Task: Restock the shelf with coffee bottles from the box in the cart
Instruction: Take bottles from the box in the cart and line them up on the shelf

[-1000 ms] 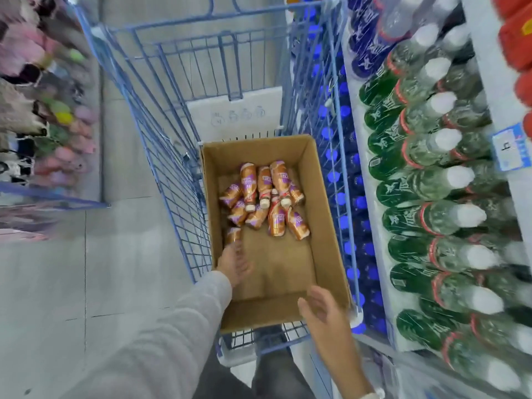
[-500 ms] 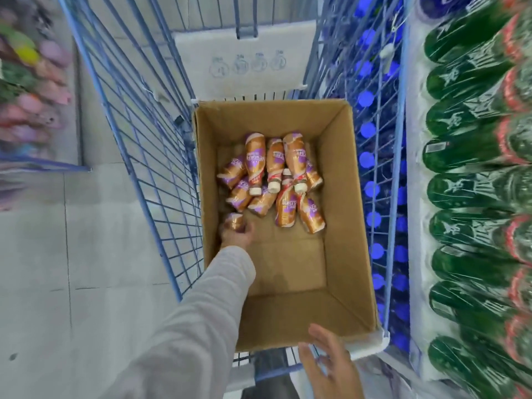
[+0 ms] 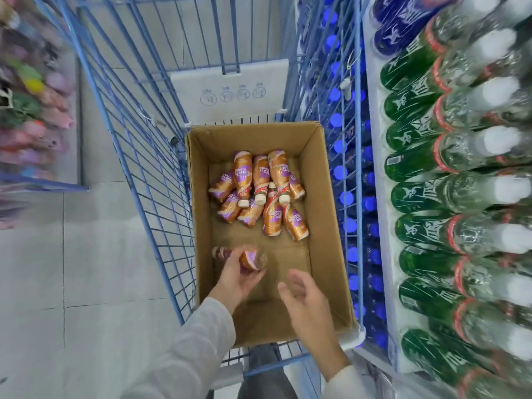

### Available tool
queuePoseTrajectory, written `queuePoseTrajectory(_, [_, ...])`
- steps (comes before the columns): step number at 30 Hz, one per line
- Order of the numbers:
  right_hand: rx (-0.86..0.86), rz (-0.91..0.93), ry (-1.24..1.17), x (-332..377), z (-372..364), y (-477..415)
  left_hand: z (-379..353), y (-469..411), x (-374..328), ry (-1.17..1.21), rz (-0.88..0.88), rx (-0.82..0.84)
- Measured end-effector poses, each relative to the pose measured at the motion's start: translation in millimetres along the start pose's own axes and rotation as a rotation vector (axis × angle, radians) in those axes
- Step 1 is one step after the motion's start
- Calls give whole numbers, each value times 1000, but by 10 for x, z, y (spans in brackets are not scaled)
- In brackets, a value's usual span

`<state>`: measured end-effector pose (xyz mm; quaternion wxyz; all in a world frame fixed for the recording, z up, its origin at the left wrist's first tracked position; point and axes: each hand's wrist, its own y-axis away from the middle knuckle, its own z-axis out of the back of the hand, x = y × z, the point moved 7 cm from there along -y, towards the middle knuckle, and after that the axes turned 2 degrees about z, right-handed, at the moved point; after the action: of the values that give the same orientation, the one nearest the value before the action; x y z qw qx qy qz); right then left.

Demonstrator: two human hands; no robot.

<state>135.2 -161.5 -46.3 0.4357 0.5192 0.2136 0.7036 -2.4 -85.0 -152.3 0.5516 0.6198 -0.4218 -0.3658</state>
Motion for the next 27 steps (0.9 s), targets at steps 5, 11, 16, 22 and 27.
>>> queuePoseTrajectory(5, [-18,-14,80,113,-3,-917,140,520,21,-213,-91,63])
queuePoseTrajectory(11, [-63,-84,267,18,-108,-1982,351,990,-227,-365,-200,21])
queuePoseTrajectory(16, [-37,-150,446,-216,-240,-2478,508,1118,-325,-354,-242,-52])
queuePoseTrajectory(22, [13,-283,381,-518,-390,-2301,537,1162,-304,-307,-268,-76])
queuePoseTrajectory(27, [111,-351,0,-848,-390,-1745,479,1215,-229,-365,-299,-71])
